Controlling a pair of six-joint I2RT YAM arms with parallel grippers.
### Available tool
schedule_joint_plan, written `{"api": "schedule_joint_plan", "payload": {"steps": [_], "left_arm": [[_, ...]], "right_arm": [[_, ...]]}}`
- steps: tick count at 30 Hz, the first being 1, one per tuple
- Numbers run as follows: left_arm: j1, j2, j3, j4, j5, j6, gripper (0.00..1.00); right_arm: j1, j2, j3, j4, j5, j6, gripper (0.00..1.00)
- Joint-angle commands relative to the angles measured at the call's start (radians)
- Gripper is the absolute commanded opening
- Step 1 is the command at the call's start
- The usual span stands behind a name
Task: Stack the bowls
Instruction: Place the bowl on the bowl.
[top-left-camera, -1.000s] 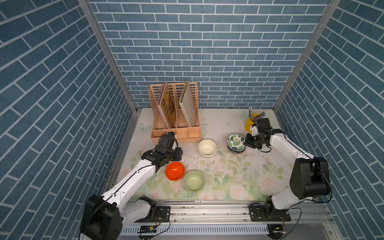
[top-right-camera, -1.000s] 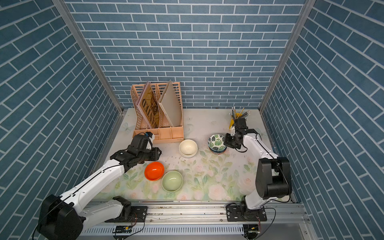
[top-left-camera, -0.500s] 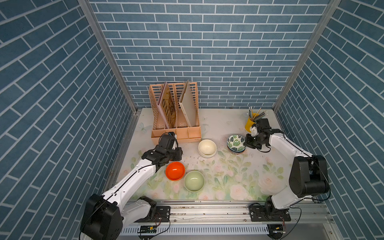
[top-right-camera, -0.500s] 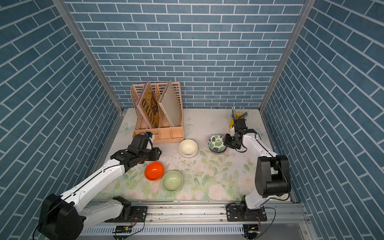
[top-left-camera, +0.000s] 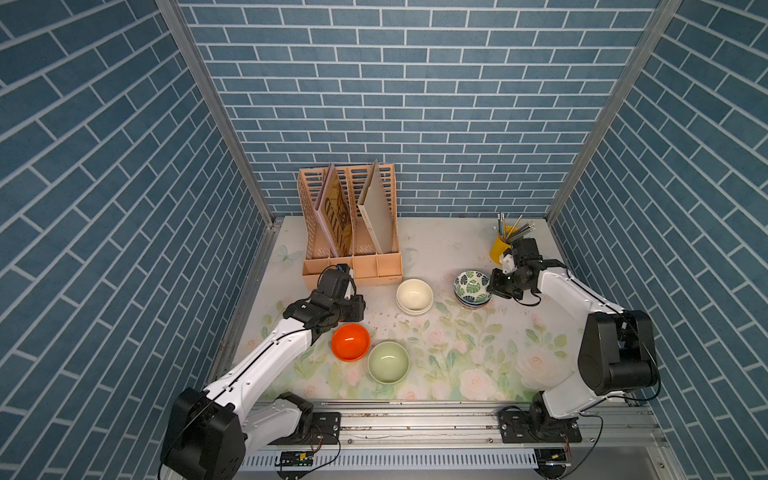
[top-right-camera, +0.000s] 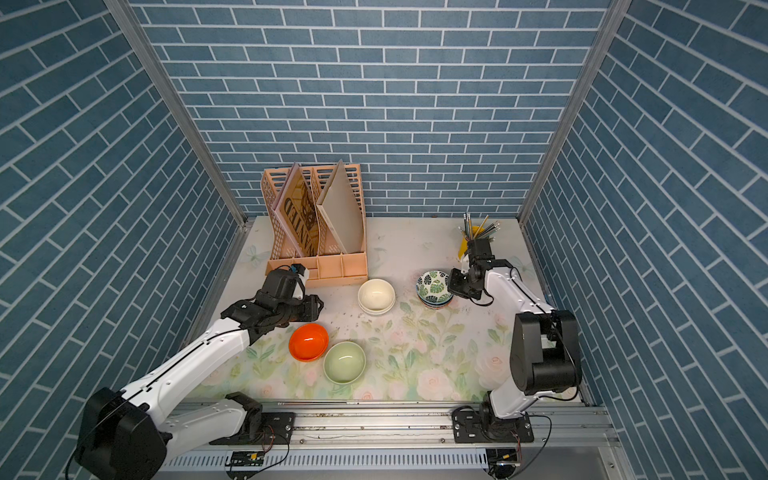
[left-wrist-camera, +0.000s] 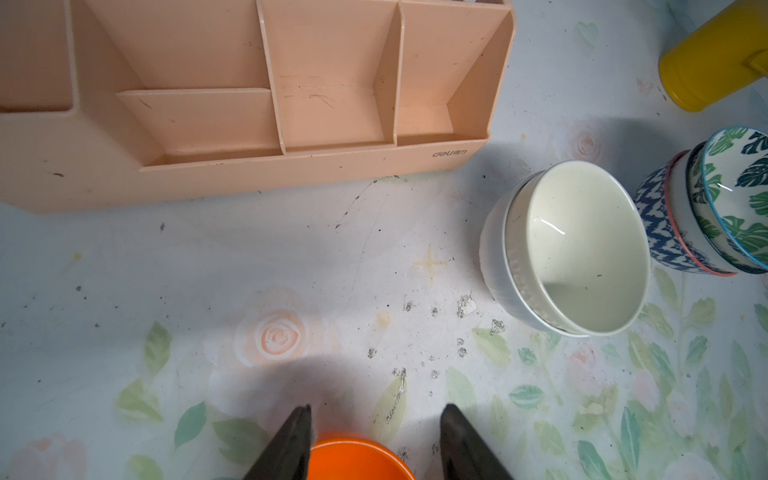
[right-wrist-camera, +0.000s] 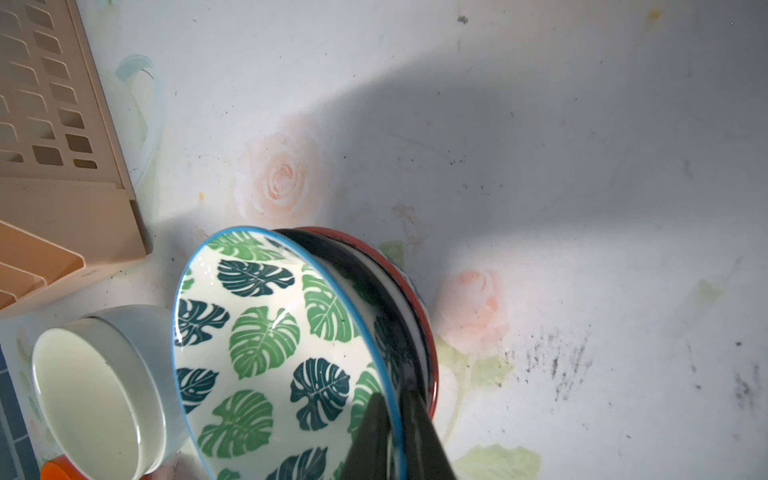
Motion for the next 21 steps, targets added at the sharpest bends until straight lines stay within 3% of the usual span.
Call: {"api": "schedule_joint_plan", "payload": {"steps": [1,21], "left_arm": [[0.005,0.012,-0.01,-0.014,-0.011,0.002,0.55],[0.004,0.012,-0.013,-0.011,-0.011,0.001,0.55]], "right_arm": [[-0.003,-0.003,-0.014,0.017,-0.004,-0.011,0.17],[-0.004,-0.033,-0.009,-0.006,0.033,-0.016,0.24]]}}
